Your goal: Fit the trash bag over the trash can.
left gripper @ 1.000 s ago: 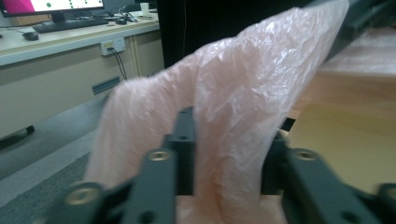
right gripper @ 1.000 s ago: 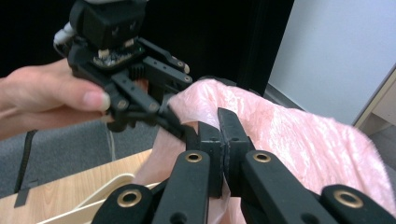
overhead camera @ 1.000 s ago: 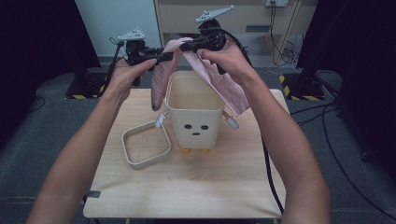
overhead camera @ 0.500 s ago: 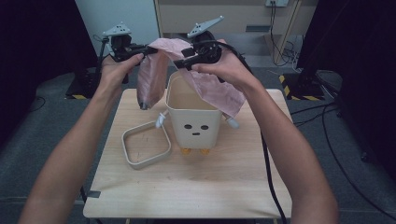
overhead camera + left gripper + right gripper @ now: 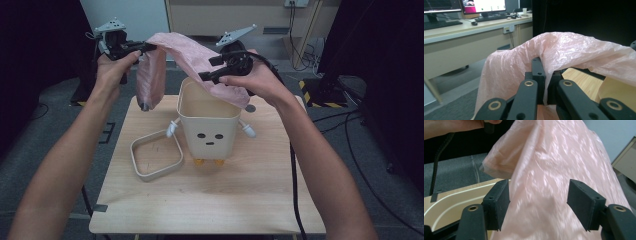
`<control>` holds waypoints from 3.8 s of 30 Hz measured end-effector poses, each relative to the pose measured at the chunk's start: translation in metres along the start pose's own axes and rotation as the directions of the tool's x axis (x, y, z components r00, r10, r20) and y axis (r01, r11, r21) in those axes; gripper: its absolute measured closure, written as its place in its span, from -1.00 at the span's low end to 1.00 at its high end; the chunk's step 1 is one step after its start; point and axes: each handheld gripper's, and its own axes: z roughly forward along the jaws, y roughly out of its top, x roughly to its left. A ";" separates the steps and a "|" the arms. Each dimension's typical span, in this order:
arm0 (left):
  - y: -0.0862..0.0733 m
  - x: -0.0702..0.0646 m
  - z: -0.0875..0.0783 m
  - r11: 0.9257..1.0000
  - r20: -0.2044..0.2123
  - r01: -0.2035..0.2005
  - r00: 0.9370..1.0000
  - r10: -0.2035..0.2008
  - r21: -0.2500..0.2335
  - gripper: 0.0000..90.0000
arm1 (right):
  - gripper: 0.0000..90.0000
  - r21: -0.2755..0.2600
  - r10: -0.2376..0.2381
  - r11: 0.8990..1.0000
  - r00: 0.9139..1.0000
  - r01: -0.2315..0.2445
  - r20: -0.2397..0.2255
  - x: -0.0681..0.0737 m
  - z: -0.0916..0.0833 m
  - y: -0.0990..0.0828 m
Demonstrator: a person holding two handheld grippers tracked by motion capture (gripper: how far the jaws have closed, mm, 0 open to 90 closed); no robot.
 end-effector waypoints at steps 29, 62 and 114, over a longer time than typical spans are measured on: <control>-0.003 0.007 -0.012 0.997 0.076 -0.042 0.996 0.047 -0.065 0.98 | -0.21 0.186 0.070 0.978 0.986 -0.098 0.151 -0.034 0.016 -0.047; 0.009 -0.013 -0.017 0.995 0.047 -0.036 0.998 0.041 -0.092 0.97 | 0.99 0.063 0.101 0.992 0.983 -0.111 0.151 -0.025 -0.015 -0.026; 0.010 -0.032 -0.011 0.992 0.074 -0.045 0.996 0.054 -0.119 0.97 | -0.46 0.086 0.115 0.990 0.993 -0.112 -0.024 0.018 -0.014 -0.021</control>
